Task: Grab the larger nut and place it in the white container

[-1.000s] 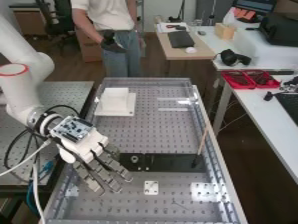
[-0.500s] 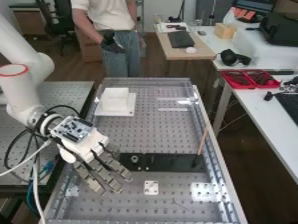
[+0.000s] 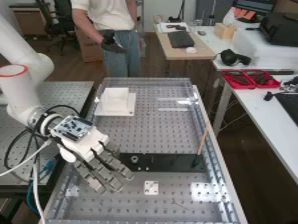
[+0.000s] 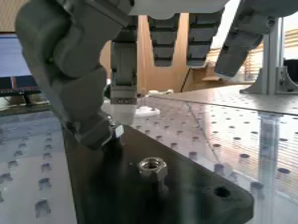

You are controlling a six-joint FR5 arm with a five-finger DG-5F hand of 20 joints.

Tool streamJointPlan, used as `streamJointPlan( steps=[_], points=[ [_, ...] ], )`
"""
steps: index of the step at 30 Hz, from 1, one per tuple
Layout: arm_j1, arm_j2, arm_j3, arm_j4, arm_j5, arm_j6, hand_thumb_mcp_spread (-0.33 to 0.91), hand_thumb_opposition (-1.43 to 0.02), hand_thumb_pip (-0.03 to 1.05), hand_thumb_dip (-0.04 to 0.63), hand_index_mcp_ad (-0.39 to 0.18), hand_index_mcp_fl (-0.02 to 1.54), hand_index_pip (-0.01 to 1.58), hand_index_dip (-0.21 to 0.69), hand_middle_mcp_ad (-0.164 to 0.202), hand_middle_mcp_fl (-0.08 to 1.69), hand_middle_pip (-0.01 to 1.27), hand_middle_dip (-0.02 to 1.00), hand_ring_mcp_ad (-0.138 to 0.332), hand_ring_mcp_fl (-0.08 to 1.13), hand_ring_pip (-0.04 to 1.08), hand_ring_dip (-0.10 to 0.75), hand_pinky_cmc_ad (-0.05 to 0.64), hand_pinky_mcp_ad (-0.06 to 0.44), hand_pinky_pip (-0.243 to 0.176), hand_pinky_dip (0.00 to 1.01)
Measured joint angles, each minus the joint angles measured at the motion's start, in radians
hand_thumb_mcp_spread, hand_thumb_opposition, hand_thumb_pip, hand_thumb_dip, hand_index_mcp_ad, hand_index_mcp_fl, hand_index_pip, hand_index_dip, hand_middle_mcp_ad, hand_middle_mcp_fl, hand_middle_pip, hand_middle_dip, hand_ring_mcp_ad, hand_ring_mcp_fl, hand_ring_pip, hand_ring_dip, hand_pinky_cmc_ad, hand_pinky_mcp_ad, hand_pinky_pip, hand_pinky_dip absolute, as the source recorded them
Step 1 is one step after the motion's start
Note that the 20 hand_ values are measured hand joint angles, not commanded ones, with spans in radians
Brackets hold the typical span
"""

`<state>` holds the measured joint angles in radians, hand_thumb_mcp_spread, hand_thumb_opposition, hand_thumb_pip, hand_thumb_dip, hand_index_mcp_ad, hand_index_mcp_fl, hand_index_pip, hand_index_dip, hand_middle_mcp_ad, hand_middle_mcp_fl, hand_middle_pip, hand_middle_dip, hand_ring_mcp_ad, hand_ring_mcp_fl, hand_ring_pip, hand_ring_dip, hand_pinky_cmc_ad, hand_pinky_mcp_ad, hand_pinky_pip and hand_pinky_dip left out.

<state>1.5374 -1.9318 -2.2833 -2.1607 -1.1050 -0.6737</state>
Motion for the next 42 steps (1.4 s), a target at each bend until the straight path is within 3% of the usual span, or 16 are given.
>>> streamJointPlan(
  steps=[7,21,42],
  points=[
    [0.002,0.0,0.001,-0.005,0.004,0.001,0.39,-0.86,0.67,0.22,-0.086,0.26,1.52,0.155,0.084,0.02,0.13,0.17,0.164,0.0,0.16,0.047,0.312,0.194,-0.105,0.52],
    [0.005,-0.007,0.01,-0.031,0.012,0.012,0.4,-0.87,0.67,0.236,-0.049,0.25,1.52,0.159,0.086,0.04,0.13,0.17,0.164,0.0,0.16,0.051,0.312,0.197,-0.091,0.52],
    [0.008,-0.014,0.007,-0.002,0.016,0.012,0.4,-0.87,0.67,0.236,-0.024,0.3,1.52,0.15,0.082,0.05,0.12,0.17,0.164,0.0,0.16,0.051,0.312,0.197,-0.091,0.53]
  ],
)
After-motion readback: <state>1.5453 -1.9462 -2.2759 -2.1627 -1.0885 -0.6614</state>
